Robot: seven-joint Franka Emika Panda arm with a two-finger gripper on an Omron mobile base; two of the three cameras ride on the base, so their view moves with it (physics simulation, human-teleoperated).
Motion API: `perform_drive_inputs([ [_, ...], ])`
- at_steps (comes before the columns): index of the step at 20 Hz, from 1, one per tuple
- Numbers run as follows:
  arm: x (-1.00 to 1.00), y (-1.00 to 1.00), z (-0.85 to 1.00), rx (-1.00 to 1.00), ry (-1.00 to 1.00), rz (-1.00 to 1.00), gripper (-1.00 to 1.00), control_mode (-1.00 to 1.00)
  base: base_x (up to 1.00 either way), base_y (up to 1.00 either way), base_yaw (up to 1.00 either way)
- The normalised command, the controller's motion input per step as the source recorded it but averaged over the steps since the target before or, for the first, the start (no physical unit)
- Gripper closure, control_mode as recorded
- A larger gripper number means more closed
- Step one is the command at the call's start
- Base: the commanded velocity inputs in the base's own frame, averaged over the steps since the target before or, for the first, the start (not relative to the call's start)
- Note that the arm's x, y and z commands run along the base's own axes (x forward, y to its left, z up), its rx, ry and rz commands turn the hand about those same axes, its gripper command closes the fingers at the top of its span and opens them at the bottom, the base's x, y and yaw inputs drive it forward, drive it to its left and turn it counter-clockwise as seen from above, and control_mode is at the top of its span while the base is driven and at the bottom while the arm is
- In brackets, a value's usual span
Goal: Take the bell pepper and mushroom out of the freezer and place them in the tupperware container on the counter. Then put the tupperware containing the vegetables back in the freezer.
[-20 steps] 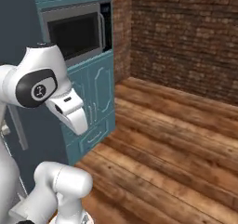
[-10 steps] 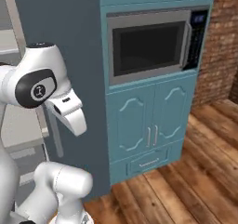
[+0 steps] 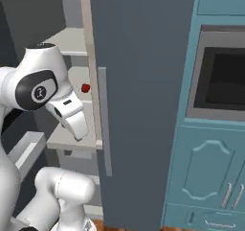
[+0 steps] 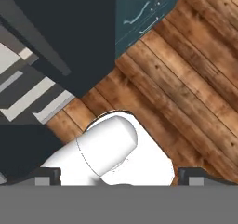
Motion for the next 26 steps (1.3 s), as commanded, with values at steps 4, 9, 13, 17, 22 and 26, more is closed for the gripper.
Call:
perform_drive_inputs([
  [4, 0.00, 0.00, 0.00, 0.00, 0.00, 0.00, -1.00, 1.00, 0.21, -0.36, 0.73],
  [9, 0.00, 0.00, 0.00, 0.00, 0.00, 0.00, -1.00, 1.00, 0.57, -0.34, 0.53],
  [13, 0.00, 0.00, 0.00, 0.00, 0.00, 0.00, -1.00, 1.00, 0.62, 0.00, 0.22],
  [17, 0.03, 0.17, -0.02, 0.00, 0.00, 0.05, -1.00, -1.00, 0.08, 0.03, 0.03],
  [22, 0.03, 0.42, -0.09, 0.00, -0.09, 0.05, -1.00, -1.00, 0.00, 0.00, 0.00],
  [26, 0.48, 0.10, -0.10, 0.00, -0.16, 0.11, -1.00, -1.00, 0.00, 0.00, 0.00],
])
